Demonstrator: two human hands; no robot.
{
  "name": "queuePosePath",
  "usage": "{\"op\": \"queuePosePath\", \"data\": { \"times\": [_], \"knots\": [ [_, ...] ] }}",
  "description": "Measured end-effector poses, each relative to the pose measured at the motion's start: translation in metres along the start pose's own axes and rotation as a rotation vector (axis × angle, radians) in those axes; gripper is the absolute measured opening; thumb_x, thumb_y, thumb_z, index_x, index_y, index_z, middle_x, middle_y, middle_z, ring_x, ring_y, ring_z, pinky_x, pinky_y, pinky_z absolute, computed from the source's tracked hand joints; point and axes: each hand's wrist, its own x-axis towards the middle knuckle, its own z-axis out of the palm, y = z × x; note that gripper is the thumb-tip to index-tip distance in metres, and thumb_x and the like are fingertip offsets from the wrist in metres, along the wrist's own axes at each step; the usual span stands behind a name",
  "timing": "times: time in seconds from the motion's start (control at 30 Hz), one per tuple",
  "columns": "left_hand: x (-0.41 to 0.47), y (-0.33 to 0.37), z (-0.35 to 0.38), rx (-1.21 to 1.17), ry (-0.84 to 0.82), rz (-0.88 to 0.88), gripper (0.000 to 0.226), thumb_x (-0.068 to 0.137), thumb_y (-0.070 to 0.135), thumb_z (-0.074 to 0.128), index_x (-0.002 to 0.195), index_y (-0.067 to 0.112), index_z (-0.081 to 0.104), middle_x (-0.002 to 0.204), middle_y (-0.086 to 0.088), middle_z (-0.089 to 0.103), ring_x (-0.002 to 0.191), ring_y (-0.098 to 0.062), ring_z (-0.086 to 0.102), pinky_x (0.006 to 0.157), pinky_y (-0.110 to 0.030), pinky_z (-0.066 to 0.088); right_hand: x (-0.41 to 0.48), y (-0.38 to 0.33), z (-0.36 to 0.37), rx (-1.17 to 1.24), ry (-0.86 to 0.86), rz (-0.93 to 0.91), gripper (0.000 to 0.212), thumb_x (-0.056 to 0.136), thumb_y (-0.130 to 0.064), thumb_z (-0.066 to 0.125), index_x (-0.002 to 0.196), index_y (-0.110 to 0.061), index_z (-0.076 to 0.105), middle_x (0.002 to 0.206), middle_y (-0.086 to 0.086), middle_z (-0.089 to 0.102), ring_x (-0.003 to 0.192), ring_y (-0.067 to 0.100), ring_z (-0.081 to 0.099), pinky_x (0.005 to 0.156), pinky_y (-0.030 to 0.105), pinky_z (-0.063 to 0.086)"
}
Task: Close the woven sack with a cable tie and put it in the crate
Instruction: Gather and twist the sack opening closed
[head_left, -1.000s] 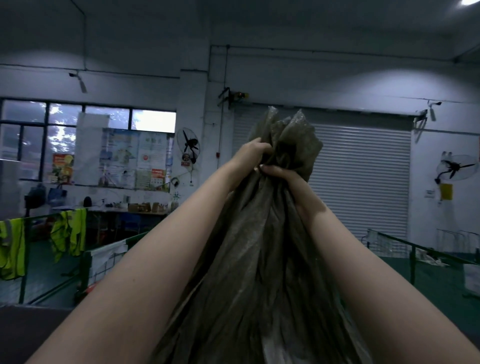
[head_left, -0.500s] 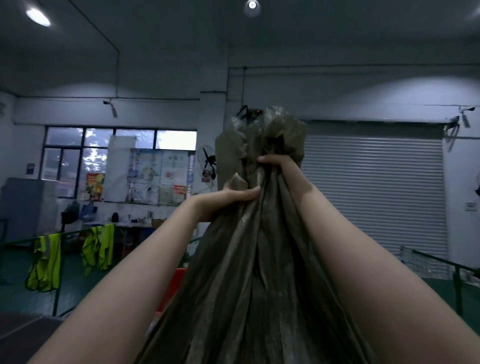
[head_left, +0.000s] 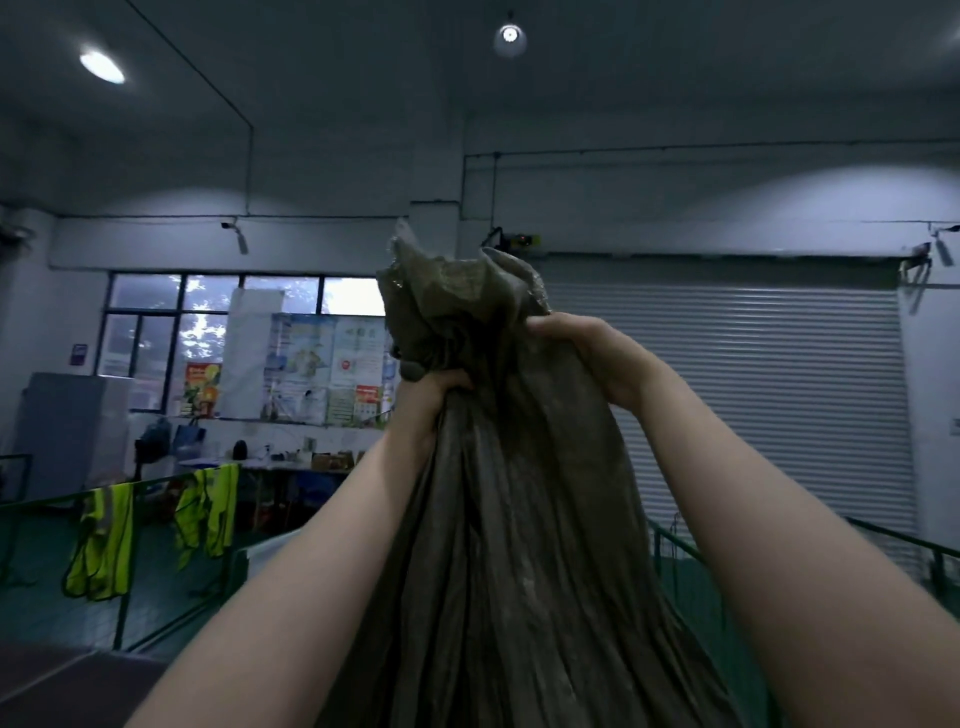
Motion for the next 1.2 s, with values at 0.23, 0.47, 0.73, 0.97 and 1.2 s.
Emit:
{"op": "queuePosePath", "data": {
  "times": [0.23, 0.47, 0.73, 0.97, 1.2],
  "knots": [
    [0.000, 0.000, 0.003, 0.081, -0.015, -0.023, 0.052, 0.031, 0.010, 0.068, 0.082, 0.004, 0.065, 0.088, -0.017, 0.063, 0.084, -0.030, 0.059, 0.078, -0.040, 0.049, -0.015, 0.090, -0.027, 0.459, 0.380, 0.094, 0.044, 0.092, -0.024, 0.045, 0.061, -0.014, 0.073, 0.066, 0.002, 0.071, 0.053, 0.012, 0.066, 0.046, 0.019, 0.051],
    [-0.011, -0.006, 0.026, 0.112, -0.271, -0.043, 0.054, 0.065, 0.010, 0.070, 0.116, -0.004, 0.059, 0.096, -0.015, 0.070, 0.090, -0.029, 0.065, 0.076, -0.033, 0.056, -0.003, 0.055, 0.037, 0.479, 0.114, 0.050, 0.064, 0.096, -0.014, 0.034, 0.041, -0.011, 0.068, 0.039, 0.002, 0.062, 0.035, 0.008, 0.060, 0.036, 0.010, 0.043],
    [-0.009, -0.004, 0.013, 0.362, -0.272, -0.188, 0.053, 0.075, 0.039, 0.071, 0.117, 0.008, 0.061, 0.111, -0.008, 0.067, 0.103, -0.024, 0.062, 0.103, -0.041, 0.046, 0.024, 0.035, 0.029, 0.399, 0.373, 0.031, 0.023, 0.095, -0.007, 0.042, 0.077, -0.010, 0.057, 0.044, -0.001, 0.066, 0.049, 0.011, 0.065, 0.044, 0.016, 0.051],
    [-0.013, -0.022, 0.019, 0.329, -0.013, 0.100, 0.053, 0.063, 0.021, 0.076, 0.114, 0.010, 0.065, 0.114, -0.006, 0.069, 0.103, -0.021, 0.066, 0.094, -0.034, 0.052, 0.013, 0.046, 0.019, 0.045, 0.326, -0.014, 0.033, 0.091, -0.004, 0.053, 0.124, -0.004, 0.056, 0.118, 0.013, 0.058, 0.094, 0.019, 0.061, 0.080, 0.027, 0.050],
    [-0.002, -0.028, 0.021, 0.372, 0.082, 0.092, 0.074, 0.049, 0.029, 0.081, 0.117, 0.007, 0.063, 0.118, -0.010, 0.068, 0.106, -0.024, 0.065, 0.096, -0.041, 0.052, -0.054, 0.092, 0.004, 0.070, -0.165, 0.249, 0.015, 0.091, -0.023, 0.051, 0.092, -0.018, 0.065, 0.077, -0.006, 0.076, 0.070, 0.006, 0.071, 0.068, 0.021, 0.057]
  ]
}}
